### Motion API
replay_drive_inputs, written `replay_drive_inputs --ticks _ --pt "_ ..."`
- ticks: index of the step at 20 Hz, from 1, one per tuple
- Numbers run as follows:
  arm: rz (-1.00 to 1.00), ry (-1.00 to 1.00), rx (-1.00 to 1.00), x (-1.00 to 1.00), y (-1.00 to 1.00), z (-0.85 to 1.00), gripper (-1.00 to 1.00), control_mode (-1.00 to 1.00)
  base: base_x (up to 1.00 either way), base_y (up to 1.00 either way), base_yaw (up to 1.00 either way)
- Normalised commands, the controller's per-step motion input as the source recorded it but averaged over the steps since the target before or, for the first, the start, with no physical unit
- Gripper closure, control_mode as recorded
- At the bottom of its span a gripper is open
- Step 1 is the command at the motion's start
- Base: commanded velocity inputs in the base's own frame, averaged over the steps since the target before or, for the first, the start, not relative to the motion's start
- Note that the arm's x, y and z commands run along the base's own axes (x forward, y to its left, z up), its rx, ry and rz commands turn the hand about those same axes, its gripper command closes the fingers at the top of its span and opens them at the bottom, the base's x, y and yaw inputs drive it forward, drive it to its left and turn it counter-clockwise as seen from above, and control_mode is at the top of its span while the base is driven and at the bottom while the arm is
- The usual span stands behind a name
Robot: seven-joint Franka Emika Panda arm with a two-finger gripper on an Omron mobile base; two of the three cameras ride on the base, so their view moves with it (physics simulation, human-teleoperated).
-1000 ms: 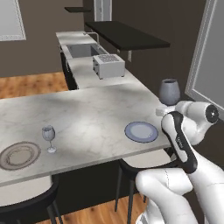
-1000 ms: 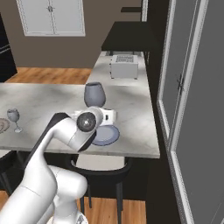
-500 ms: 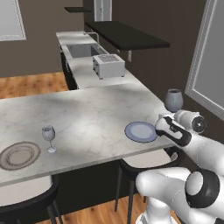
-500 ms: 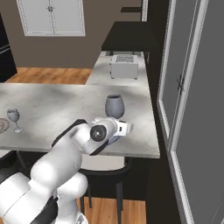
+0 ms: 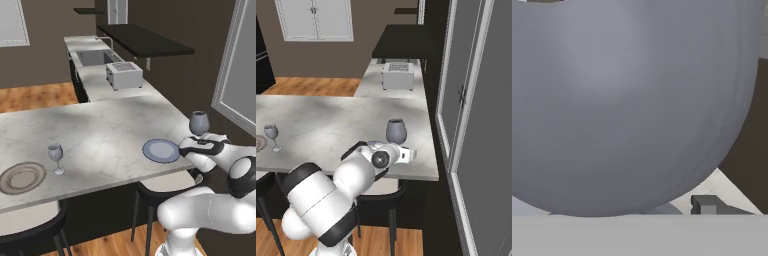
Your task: Retrieve the wine glasses from the counter and place one next to each plate.
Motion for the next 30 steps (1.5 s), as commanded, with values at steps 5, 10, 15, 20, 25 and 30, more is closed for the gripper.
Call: replay_drive_inputs --ticks 5,10,15,20,25,30 --pt "0.08 0.12 0.00 0.23 -0.32 -0.46 1.00 -1.00 0.00 0.00 0.00" --pt "0.07 0.03 -0.01 0.24 -0.24 -0.43 1.00 -1.00 0.00 0.00 0.00" --pt "0.00 -0.04 -0.04 0.39 0.00 -0.33 1.00 -1.00 0.00 0.00 0.00" --pt "0.00 -0.13 -0.06 0.28 0.02 -0.51 1.00 -1.00 0.00 0.00 0.00" --pt "0.00 -0.12 -0.02 0.34 0.00 -0.40 1.00 -1.00 0.00 0.00 0.00" --pt "0.03 -0.02 0.00 0.34 -0.03 -0.25 1.00 -1.00 0.00 0.00 0.00"
